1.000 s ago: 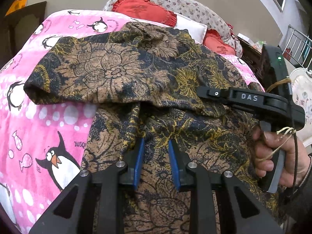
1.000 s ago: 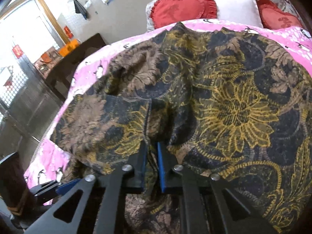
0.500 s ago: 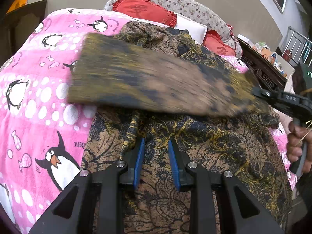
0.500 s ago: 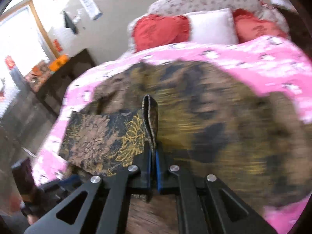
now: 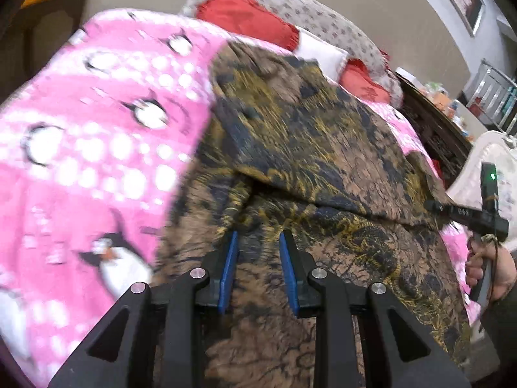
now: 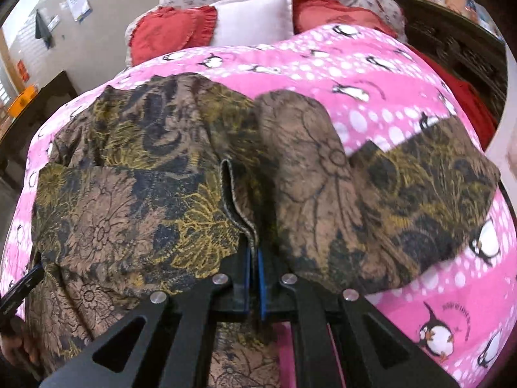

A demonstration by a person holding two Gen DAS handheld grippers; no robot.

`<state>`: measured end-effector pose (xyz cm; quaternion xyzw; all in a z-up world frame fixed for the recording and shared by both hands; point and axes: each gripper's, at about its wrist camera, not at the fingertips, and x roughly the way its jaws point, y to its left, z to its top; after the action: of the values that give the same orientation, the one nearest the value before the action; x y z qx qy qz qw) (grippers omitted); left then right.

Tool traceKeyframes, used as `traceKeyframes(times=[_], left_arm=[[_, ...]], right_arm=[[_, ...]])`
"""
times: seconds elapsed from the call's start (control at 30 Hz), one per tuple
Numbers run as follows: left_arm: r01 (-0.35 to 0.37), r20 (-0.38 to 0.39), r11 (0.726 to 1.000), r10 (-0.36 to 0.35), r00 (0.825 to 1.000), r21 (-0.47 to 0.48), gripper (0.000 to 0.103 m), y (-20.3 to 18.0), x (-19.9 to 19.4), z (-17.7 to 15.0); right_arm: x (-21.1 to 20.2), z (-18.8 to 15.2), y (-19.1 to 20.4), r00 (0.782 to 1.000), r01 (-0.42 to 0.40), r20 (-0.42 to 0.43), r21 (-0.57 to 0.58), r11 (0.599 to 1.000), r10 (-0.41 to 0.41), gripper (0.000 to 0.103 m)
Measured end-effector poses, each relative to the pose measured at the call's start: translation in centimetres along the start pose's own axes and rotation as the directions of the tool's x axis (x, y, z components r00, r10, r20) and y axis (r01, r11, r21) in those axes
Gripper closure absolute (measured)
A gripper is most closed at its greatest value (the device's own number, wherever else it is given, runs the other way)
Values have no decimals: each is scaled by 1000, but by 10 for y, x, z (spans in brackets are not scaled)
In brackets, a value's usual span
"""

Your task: Fold small clothes

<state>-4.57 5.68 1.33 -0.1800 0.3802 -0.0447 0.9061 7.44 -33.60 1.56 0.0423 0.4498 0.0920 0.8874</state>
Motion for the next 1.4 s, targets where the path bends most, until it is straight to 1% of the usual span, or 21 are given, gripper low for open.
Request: traceKeyframes(times=[0.13, 0.17, 0.23, 0.33, 0.4, 0.43, 0.5, 0.53, 0.57, 0.67, 0.73, 0.77, 0.83, 0.9, 0.93, 0.97, 1.1, 1.2, 1.3, 1.37, 1.4], left_arm=[[4, 144, 998, -12, 990, 58, 96, -24, -29, 29], [15, 161, 997, -27, 987, 77, 96, -31, -31, 38], [35, 151, 993, -52, 987, 114, 93, -45, -20, 57], [-23, 70, 989, 13, 997, 144, 93, -53, 19, 67], [-96, -24, 987, 100, 995, 131, 94, -44, 51, 60], [-138, -58, 984, 145, 988, 116, 103, -37, 62, 55], [-136, -36, 986, 140, 989, 97, 103, -26, 62, 47], [-141, -40, 984, 146, 989, 107, 103, -27, 59, 48], [-147, -40, 983, 152, 987, 112, 103, -29, 56, 51], [-165, 32, 979, 162, 986, 119, 103, -40, 46, 75], [-174, 64, 977, 167, 984, 126, 103, -47, 53, 99], [-192, 68, 972, 184, 981, 139, 103, -48, 63, 110], [-278, 26, 943, 278, 960, 182, 103, -43, 96, 122], [-312, -77, 934, 329, 941, 172, 103, -22, 126, 120], [-293, -57, 943, 305, 951, 156, 103, -18, 126, 119], [-288, -40, 944, 298, 954, 160, 103, -17, 124, 117], [-335, -16, 914, 347, 938, 230, 103, -31, 109, 109], [-286, 41, 942, 283, 958, 178, 102, -37, 67, 94], [-251, 48, 948, 246, 968, 196, 89, -45, 48, 64], [-260, -39, 926, 280, 959, 272, 89, -49, 66, 40], [-290, -10, 904, 308, 951, 314, 88, -55, 68, 36]], right_arm=[[-6, -3, 0, 999, -45, 25, -38, 998, 46, 97], [-13, -3, 0, 998, -43, 49, -34, 998, 45, 90], [-38, -1, -1, 989, -57, 136, -35, 998, 62, 79], [-60, -4, 9, 968, -100, 224, -81, 992, 116, 75], [-53, -8, 20, 962, -149, 211, -130, 980, 174, 62], [-42, -12, 26, 966, -163, 173, -165, 973, 191, 59], [-13, -25, 36, 989, -102, 84, -231, 968, 124, 58], [11, -31, 34, 996, -84, -26, -228, 970, 80, 58], [15, -32, 31, 996, -87, -38, -216, 972, 81, 59], [1, -15, 32, 994, -101, 12, -178, 979, 104, 59], [-10, 4, 34, 985, -128, 92, -157, 979, 144, 59], [-10, 11, 36, 983, -123, 114, -152, 981, 141, 59], [3, 22, 42, 986, -91, 127, -150, 985, 110, 55], [30, 22, 45, 995, -59, 74, -145, 988, 70, 52], [46, 18, 44, 997, -50, 42, -144, 988, 57, 51], [47, 11, 47, 996, -40, 77, -164, 986, 54, 48], [44, 7, 56, 996, -32, 78, -197, 980, 49, 38], [36, 13, 64, 995, 23, 98, -196, 980, -4, 39], [9, 2, 79, 985, -41, 160, -173, 984, 70, 36], [20, -13, 93, 994, -46, 89, -217, 975, 67, 24], [34, -20, 100, 999, -44, 12, -251, 967, 48, 23]])
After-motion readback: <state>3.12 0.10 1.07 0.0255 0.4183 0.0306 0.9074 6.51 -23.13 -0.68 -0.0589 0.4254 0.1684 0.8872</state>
